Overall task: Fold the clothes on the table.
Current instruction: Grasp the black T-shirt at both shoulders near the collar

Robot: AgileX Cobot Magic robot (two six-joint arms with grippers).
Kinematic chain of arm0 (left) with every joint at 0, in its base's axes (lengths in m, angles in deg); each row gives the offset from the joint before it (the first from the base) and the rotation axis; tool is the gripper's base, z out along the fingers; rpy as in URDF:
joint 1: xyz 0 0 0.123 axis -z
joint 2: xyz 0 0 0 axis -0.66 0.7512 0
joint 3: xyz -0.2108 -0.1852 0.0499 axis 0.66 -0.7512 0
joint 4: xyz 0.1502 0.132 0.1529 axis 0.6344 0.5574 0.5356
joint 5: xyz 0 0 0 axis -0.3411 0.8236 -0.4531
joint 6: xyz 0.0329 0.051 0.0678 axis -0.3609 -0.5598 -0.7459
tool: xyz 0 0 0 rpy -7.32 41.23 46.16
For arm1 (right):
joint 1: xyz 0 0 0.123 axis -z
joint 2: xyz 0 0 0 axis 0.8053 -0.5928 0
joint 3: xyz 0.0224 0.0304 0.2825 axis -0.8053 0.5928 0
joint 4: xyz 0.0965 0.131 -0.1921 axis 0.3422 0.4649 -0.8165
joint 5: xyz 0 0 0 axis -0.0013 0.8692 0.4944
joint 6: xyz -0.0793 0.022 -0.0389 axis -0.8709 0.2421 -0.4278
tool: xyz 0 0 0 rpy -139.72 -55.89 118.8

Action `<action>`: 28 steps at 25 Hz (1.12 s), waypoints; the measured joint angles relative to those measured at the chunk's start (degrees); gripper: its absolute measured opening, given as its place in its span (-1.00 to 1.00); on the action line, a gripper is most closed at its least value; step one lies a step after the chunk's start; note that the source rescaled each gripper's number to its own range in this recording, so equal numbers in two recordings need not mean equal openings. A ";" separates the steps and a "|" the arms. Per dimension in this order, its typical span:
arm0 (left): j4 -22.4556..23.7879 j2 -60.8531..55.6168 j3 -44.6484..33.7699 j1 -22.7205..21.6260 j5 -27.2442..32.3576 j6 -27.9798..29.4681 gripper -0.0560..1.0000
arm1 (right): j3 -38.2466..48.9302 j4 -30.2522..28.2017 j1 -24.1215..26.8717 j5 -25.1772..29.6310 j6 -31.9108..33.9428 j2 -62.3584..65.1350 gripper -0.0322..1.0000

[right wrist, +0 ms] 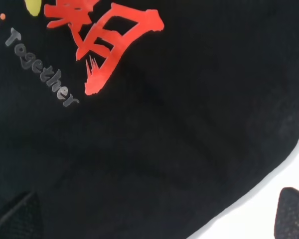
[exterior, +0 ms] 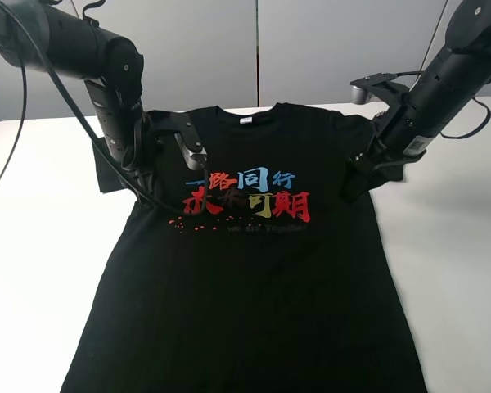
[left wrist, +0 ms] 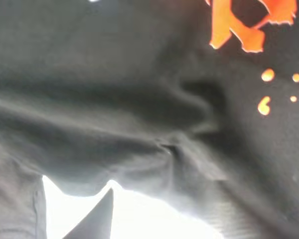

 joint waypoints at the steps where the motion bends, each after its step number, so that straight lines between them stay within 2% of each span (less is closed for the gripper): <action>1: 0.00 0.00 0.00 0.00 0.10 0.00 0.64 | 0.00 0.09 0.00 -0.07 0.00 0.00 1.00; 2: 0.00 0.00 0.00 0.00 0.10 -0.11 0.85 | 0.00 0.54 0.00 -0.13 0.00 0.00 1.00; 3: 0.00 0.00 0.00 0.00 0.10 -0.09 0.91 | 0.00 1.05 0.00 -0.13 0.00 0.00 1.00; 8: 0.84 0.40 0.00 0.00 -0.13 -0.12 0.86 | 0.00 2.92 0.00 -0.28 -0.14 0.00 1.00; 20: 3.00 5.57 0.13 0.00 -2.75 1.12 0.94 | 0.00 3.67 0.00 -0.28 -0.14 0.00 1.00; 28: 3.00 6.45 0.95 0.00 -2.02 1.12 0.94 | 0.00 3.67 0.00 -0.28 -0.14 0.00 1.00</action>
